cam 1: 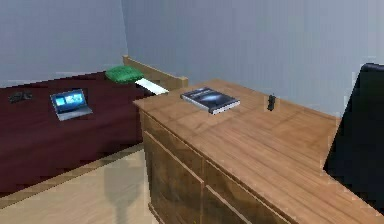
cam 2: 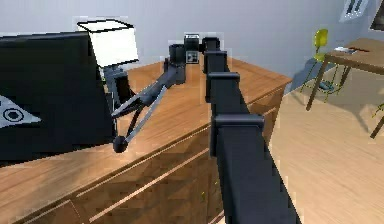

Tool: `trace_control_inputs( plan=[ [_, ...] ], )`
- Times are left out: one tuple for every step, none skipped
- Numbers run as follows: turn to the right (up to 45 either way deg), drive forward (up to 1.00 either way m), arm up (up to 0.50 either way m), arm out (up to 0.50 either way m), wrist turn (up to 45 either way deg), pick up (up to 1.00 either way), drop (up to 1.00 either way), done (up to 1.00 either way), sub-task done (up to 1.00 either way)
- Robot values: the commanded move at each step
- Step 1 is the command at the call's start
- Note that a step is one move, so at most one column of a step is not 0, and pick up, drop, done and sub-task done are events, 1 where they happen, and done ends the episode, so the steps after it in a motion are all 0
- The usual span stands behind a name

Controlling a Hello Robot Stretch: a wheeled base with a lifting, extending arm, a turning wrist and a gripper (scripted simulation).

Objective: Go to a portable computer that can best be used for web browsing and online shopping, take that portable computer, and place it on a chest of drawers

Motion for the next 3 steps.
trace_control_inputs(
  plan=[
    [0.0,0.0,0.0,0.0,39.0,0.0,0.0,0.0,0.0],
    [0.0,0.0,-0.12,0.0,0.0,0.0,0.0,0.0,0.0],
    [0.0,0.0,0.0,0.0,0.0,0.0,1.0,0.0,0.0]
  ],
)
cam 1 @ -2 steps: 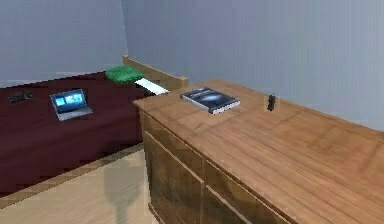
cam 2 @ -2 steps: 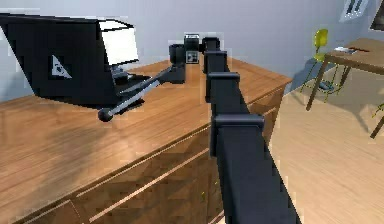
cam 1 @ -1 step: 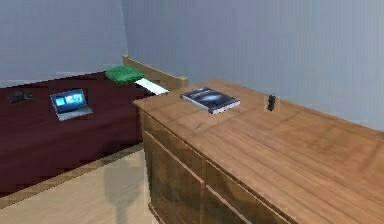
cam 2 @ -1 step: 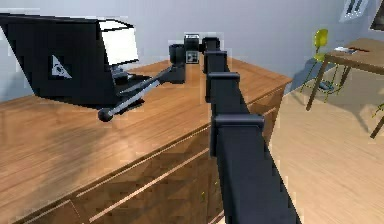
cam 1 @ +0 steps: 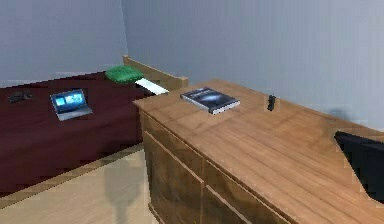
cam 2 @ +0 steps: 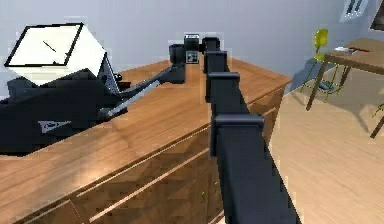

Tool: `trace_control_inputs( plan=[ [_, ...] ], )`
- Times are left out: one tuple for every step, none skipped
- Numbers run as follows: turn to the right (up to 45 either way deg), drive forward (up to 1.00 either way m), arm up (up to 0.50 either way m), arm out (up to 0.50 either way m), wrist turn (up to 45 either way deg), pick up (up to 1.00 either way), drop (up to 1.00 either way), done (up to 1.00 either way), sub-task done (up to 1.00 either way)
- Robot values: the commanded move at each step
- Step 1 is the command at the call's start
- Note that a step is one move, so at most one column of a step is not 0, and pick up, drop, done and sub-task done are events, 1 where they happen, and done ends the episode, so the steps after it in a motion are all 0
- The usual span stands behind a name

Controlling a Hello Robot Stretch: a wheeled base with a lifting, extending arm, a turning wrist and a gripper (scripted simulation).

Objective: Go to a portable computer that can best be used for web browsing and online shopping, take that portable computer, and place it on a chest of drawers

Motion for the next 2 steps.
trace_control_inputs(
  plan=[
    [0.0,0.0,0.0,-0.1,0.0,0.0,0.0,0.0,0.0],
    [0.0,0.0,0.0,0.0,0.0,0.0,0.0,1.0,0.0]
  ],
)
